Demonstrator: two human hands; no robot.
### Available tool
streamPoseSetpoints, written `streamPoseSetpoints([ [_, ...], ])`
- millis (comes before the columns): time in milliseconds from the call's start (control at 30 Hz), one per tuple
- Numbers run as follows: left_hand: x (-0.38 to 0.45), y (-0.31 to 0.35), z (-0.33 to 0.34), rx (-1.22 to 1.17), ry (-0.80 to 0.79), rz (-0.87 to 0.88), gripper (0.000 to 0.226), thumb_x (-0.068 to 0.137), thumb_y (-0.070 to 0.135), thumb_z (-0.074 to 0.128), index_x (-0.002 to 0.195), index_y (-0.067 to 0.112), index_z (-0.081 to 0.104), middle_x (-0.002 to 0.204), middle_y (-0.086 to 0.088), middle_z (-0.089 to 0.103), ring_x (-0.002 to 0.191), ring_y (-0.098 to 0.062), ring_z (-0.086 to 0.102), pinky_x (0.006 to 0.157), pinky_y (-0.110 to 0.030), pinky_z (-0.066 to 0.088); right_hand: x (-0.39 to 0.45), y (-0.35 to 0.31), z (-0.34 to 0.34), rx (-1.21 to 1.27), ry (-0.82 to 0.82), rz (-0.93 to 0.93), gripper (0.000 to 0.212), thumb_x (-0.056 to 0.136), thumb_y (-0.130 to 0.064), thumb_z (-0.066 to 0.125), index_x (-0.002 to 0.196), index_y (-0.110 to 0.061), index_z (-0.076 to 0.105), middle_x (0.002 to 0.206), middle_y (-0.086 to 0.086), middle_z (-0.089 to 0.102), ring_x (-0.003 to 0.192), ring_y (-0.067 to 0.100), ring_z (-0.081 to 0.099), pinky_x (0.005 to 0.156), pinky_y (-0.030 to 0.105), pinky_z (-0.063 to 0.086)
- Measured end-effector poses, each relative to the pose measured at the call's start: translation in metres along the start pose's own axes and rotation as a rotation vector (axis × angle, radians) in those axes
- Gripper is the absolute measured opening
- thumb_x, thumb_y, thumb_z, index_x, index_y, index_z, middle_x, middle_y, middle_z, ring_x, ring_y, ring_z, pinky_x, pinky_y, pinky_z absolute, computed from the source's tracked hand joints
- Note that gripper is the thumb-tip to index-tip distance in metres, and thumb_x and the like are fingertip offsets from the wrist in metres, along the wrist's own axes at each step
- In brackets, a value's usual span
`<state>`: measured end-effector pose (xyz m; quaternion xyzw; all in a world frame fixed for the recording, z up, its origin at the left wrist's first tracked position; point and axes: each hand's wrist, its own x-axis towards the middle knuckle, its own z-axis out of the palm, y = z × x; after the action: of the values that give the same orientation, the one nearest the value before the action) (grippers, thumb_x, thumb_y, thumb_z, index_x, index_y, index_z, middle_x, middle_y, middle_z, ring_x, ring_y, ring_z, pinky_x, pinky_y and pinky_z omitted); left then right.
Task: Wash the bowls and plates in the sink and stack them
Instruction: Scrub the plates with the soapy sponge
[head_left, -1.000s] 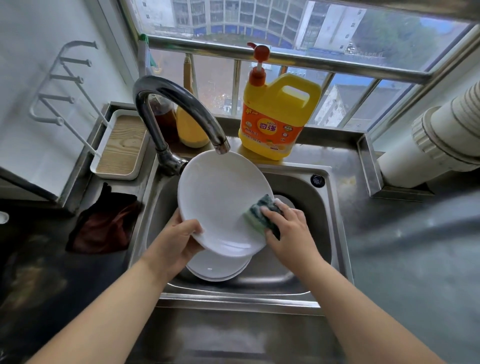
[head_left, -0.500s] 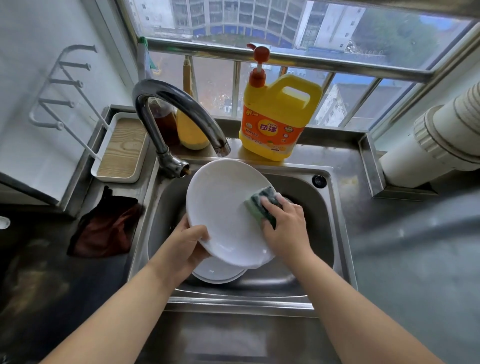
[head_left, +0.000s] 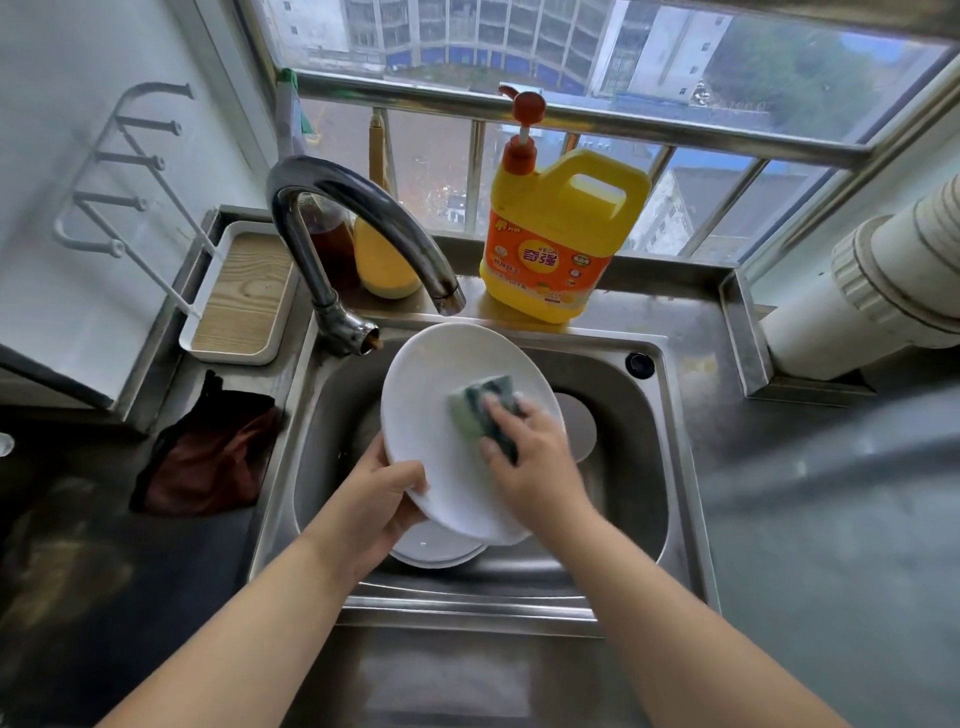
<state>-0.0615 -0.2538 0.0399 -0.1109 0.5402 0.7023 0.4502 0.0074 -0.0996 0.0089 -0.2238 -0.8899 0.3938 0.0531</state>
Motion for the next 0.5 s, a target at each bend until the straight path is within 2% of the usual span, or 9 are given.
streamPoseSetpoints([
  [67, 0.003, 0.002, 0.0, -0.009, -0.008, 0.015, 0.056, 0.074, -0.015, 0.044, 0.119, 0.016, 0.059, 0.111, -0.019, 0.066, 0.093, -0.03, 0.064, 0.071, -0.037, 0.058, -0.018, -0.021, 0.012, 0.022, -0.089, -0.139, 0.053, 0.089, -0.036, 0.052, 0.141, -0.026, 0.044, 0.148, 0.008, 0.034, 0.132, 0.023, 0.031, 0.108, 0.018, 0.016],
  [167, 0.004, 0.002, -0.002, -0.032, -0.01, 0.006, 0.058, 0.081, -0.019, 0.033, 0.123, 0.013, 0.056, 0.114, -0.021, 0.065, 0.096, -0.031, 0.064, 0.074, -0.039, 0.058, -0.018, -0.018, 0.013, -0.041, -0.123, -0.199, 0.051, 0.088, -0.038, 0.049, 0.139, -0.031, 0.046, 0.148, 0.007, 0.036, 0.127, 0.022, 0.032, 0.107, 0.018, 0.016],
  [267, 0.002, 0.0, -0.005, -0.031, 0.004, -0.008, 0.057, 0.081, -0.018, 0.032, 0.121, 0.014, 0.057, 0.113, -0.017, 0.064, 0.101, -0.031, 0.061, 0.074, -0.037, 0.058, 0.005, 0.01, -0.003, -0.141, 0.004, -0.119, 0.048, 0.088, -0.03, 0.053, 0.136, -0.031, 0.05, 0.146, 0.007, 0.041, 0.126, 0.03, 0.037, 0.107, 0.024, 0.02],
  [400, 0.0, 0.002, -0.006, -0.019, 0.001, -0.03, 0.062, 0.068, -0.009, 0.047, 0.124, 0.018, 0.055, 0.121, -0.016, 0.062, 0.112, -0.037, 0.058, 0.081, -0.041, 0.056, 0.015, 0.026, -0.017, -0.278, 0.02, 0.066, 0.052, 0.091, -0.022, 0.055, 0.141, -0.03, 0.044, 0.153, 0.004, 0.031, 0.129, 0.032, 0.031, 0.112, 0.033, 0.019],
  [500, 0.004, 0.005, -0.003, -0.065, 0.022, 0.016, 0.061, 0.073, -0.013, 0.042, 0.127, 0.013, 0.054, 0.121, -0.02, 0.063, 0.103, -0.033, 0.063, 0.076, -0.039, 0.058, -0.007, -0.002, -0.003, -0.119, -0.034, -0.051, 0.051, 0.086, -0.027, 0.055, 0.137, -0.028, 0.05, 0.146, 0.008, 0.041, 0.122, 0.031, 0.038, 0.107, 0.027, 0.025],
])
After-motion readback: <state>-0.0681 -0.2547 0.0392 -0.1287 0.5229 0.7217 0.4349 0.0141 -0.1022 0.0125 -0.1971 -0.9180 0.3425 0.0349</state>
